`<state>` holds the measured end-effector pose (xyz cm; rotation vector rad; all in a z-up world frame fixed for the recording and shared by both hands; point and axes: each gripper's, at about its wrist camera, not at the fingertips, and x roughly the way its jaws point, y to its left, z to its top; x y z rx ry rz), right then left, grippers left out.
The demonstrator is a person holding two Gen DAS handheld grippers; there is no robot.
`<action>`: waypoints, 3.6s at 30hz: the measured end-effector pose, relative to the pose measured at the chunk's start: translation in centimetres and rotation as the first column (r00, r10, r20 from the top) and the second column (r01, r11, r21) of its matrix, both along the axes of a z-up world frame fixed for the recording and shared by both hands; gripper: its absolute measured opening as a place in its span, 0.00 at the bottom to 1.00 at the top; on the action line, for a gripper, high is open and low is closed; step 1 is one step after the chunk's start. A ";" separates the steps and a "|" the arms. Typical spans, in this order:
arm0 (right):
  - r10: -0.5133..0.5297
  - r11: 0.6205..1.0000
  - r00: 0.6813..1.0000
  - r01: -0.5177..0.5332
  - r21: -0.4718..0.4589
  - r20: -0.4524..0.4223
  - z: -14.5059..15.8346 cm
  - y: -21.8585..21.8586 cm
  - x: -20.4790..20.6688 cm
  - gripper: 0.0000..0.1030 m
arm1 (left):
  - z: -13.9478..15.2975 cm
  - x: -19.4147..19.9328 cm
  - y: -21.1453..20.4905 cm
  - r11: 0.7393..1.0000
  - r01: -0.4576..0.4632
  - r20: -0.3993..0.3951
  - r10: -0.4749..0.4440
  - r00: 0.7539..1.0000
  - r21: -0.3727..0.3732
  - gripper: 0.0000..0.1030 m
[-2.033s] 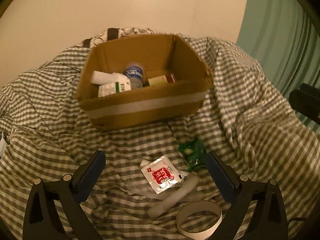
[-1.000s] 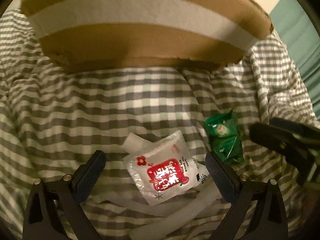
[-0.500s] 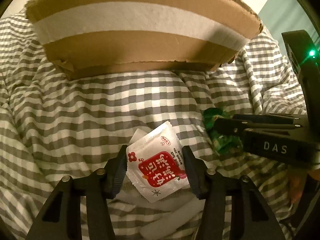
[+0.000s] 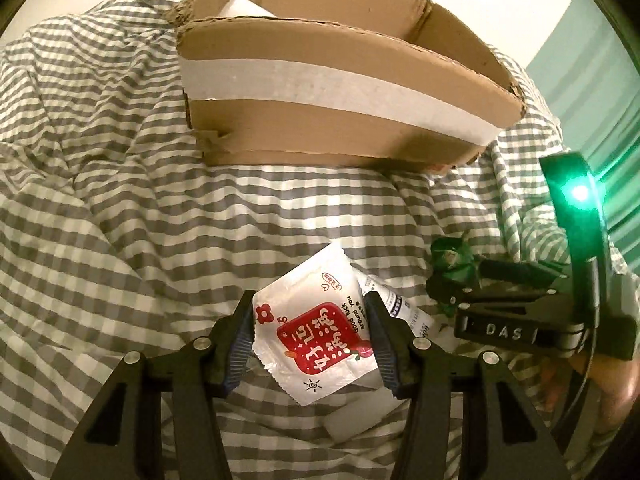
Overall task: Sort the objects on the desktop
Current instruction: 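Carry the sachet to the box with the left tool while the right tool grasps the green snack packet, then release the sachet and green packet into the box with both tools, then grasp the white hose with the left tool while the right tool grasps the white tube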
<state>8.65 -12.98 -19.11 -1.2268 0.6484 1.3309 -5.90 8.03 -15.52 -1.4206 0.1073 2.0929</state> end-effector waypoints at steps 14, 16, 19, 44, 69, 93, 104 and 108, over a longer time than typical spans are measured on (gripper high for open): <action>0.004 0.994 0.998 0.002 0.108 -0.060 6.8 -3.0 -1.0 0.40 | 2.7 -0.7 -1.1 0.998 0.003 -0.056 0.000 0.998 0.055 0.53; 0.008 0.987 0.995 0.008 0.162 -0.097 9.0 -3.4 -1.8 0.40 | 3.8 -0.8 -1.6 0.997 -0.004 -0.074 0.009 0.997 0.071 0.53; 0.031 0.972 0.990 0.001 0.237 -0.135 11.7 -5.4 -2.7 0.40 | 5.6 -1.4 -2.4 0.995 -0.015 -0.100 0.026 0.995 0.102 0.53; 0.152 0.897 0.973 -0.063 0.438 -0.171 17.0 10.1 -6.4 0.44 | 10.7 -16.7 7.9 0.993 0.100 -0.330 -0.074 0.941 0.063 0.63; -0.078 0.922 0.988 0.123 0.368 -0.135 17.1 -11.6 -5.0 0.65 | 7.2 -0.2 -3.1 0.990 0.140 -0.181 -0.137 0.974 0.003 0.95; -0.216 0.956 0.974 0.227 0.186 -0.074 10.4 -8.9 -4.4 0.65 | -2.0 6.5 3.0 0.845 0.532 -0.002 -0.533 0.846 -0.050 0.13; -0.153 0.976 0.988 0.154 0.155 -0.017 6.9 -6.1 -4.6 0.65 | 1.6 -2.4 -1.7 0.972 0.212 0.010 -0.214 0.977 0.106 0.13; -0.027 0.994 0.999 0.024 0.110 0.027 3.1 -4.4 -6.6 0.65 | 1.2 -4.6 -2.1 0.985 0.135 0.018 -0.138 0.990 0.106 0.13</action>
